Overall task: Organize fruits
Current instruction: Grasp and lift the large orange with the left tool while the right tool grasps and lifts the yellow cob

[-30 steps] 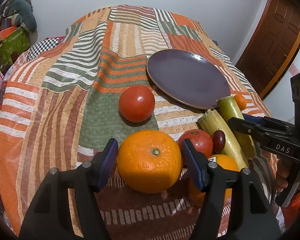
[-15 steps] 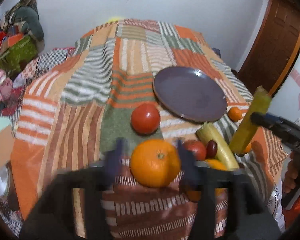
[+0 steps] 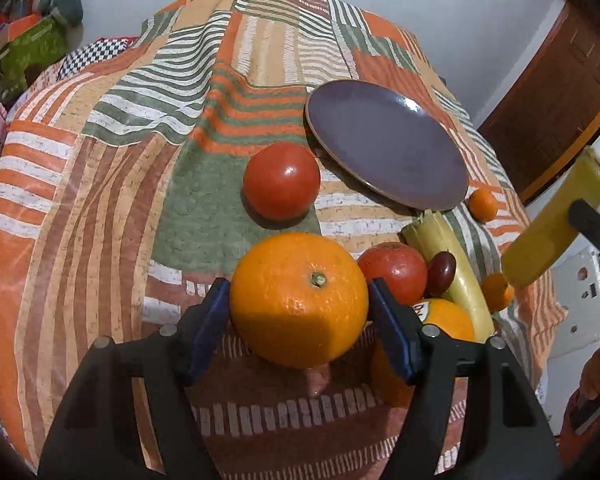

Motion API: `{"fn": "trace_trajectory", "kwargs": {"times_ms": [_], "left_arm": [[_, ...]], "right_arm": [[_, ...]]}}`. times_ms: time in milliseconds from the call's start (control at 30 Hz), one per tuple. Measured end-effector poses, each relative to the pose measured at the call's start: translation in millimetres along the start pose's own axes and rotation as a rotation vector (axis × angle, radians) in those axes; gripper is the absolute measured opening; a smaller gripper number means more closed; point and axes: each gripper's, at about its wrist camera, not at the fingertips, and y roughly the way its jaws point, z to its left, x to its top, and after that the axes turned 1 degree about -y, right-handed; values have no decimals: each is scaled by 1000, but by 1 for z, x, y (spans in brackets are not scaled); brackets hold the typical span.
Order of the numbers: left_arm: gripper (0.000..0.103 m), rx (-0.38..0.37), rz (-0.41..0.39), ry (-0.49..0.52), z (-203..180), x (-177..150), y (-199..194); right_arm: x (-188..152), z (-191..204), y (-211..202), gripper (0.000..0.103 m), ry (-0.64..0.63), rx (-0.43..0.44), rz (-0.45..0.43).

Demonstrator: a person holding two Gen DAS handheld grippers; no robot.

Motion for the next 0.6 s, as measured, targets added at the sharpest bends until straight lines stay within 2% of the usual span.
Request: {"fn": "trace_trajectory", "kwargs": {"times_ms": [167, 400, 600], "left_arm": [[68, 51, -52, 53, -9, 4, -15], [68, 23, -165, 93, -29, 34, -47], [68, -4, -199, 110, -43, 63, -48]], "right_arm": [[4, -3, -5, 34, -8, -13, -16], [16, -10, -5, 34, -20, -34, -31], [31, -15, 1, 34, -40, -62, -34]]}}
